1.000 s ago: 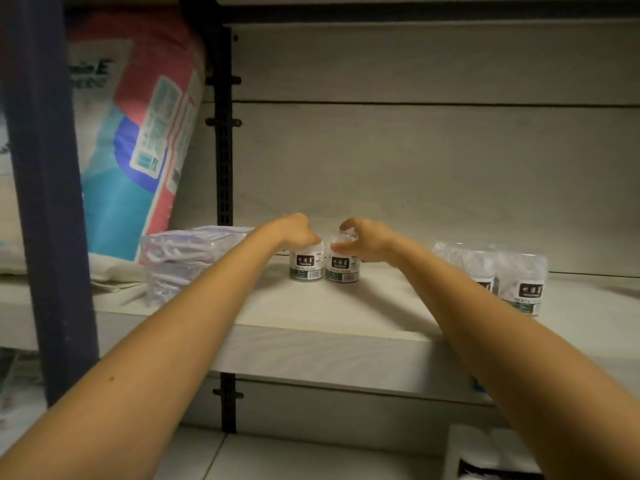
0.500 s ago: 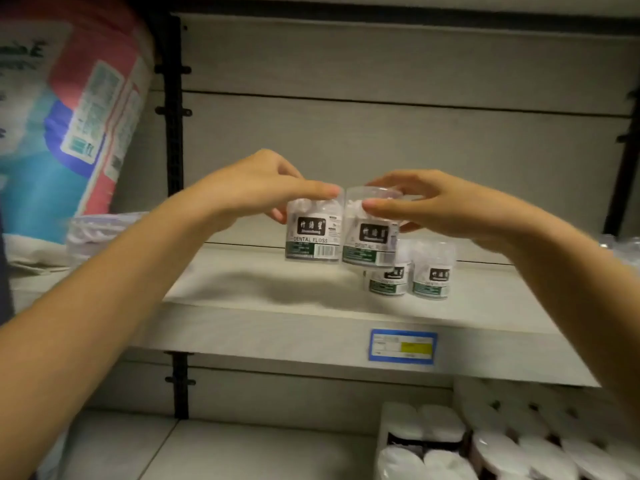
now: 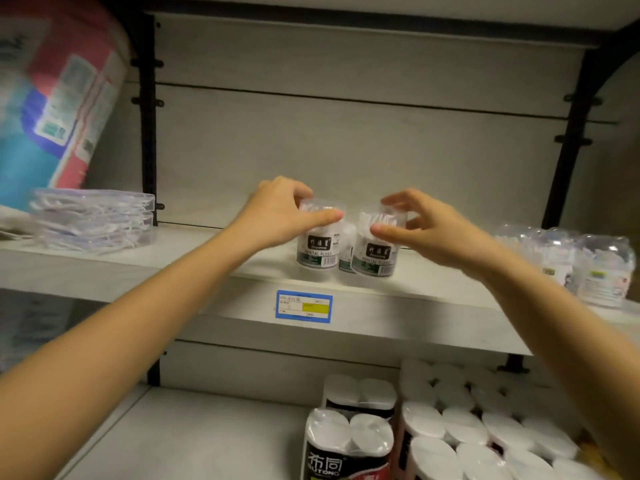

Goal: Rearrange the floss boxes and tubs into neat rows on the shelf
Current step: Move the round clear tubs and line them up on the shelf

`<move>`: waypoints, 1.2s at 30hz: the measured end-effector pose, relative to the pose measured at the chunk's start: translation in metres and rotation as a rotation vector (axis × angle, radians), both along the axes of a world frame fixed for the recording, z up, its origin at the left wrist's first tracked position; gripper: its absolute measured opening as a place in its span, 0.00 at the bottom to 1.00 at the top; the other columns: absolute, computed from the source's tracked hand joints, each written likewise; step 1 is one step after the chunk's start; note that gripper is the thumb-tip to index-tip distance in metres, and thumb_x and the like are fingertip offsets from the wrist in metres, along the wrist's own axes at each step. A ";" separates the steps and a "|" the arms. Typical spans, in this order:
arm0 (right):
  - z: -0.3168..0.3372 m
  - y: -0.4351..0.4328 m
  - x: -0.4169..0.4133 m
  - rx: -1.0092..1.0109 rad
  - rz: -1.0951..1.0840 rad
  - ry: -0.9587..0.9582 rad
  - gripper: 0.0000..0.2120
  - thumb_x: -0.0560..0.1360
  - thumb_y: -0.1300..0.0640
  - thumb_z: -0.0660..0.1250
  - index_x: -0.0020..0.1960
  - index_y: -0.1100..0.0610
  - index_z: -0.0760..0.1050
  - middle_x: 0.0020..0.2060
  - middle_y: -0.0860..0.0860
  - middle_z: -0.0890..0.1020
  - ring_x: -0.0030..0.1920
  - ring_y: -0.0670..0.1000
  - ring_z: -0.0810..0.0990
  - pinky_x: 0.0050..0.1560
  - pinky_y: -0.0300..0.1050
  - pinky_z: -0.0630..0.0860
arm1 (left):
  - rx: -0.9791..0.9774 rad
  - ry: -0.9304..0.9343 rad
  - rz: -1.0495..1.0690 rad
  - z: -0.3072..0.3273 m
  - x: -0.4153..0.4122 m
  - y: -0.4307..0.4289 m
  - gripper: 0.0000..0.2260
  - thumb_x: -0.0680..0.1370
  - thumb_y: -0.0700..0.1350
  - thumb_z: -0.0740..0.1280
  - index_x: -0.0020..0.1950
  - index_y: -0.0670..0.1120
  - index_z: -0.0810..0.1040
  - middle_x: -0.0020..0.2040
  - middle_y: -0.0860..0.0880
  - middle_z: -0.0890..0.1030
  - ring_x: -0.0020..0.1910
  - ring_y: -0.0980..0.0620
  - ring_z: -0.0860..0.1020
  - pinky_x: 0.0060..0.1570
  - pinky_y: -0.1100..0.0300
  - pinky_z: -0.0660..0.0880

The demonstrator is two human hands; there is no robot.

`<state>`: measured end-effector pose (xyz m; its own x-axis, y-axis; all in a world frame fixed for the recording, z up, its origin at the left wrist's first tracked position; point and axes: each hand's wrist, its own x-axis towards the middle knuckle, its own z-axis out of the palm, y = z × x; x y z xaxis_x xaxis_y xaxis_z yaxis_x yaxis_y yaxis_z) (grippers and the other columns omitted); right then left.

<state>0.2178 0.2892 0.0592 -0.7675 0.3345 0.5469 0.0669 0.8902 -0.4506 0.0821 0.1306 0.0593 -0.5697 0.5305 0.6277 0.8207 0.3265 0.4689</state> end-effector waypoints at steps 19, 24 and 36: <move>-0.031 0.009 -0.007 0.182 -0.032 0.069 0.16 0.73 0.50 0.67 0.60 0.48 0.73 0.61 0.45 0.77 0.53 0.47 0.79 0.54 0.48 0.77 | -0.119 0.254 -0.127 -0.028 -0.018 -0.003 0.16 0.75 0.50 0.66 0.63 0.51 0.75 0.59 0.52 0.76 0.53 0.56 0.73 0.60 0.54 0.70; -0.035 0.011 -0.014 0.173 -0.049 0.089 0.16 0.73 0.50 0.67 0.60 0.48 0.73 0.61 0.44 0.77 0.53 0.47 0.79 0.55 0.48 0.76 | -0.120 0.242 -0.137 -0.028 -0.021 -0.001 0.16 0.75 0.49 0.66 0.63 0.50 0.75 0.60 0.50 0.77 0.54 0.55 0.73 0.60 0.54 0.71; -0.067 0.012 0.032 0.180 -0.074 0.473 0.04 0.73 0.55 0.65 0.46 0.51 0.77 0.36 0.43 0.80 0.34 0.43 0.75 0.34 0.30 0.66 | 0.107 0.488 -0.188 -0.052 0.037 0.022 0.12 0.73 0.53 0.58 0.43 0.50 0.79 0.40 0.56 0.77 0.37 0.57 0.74 0.37 0.60 0.72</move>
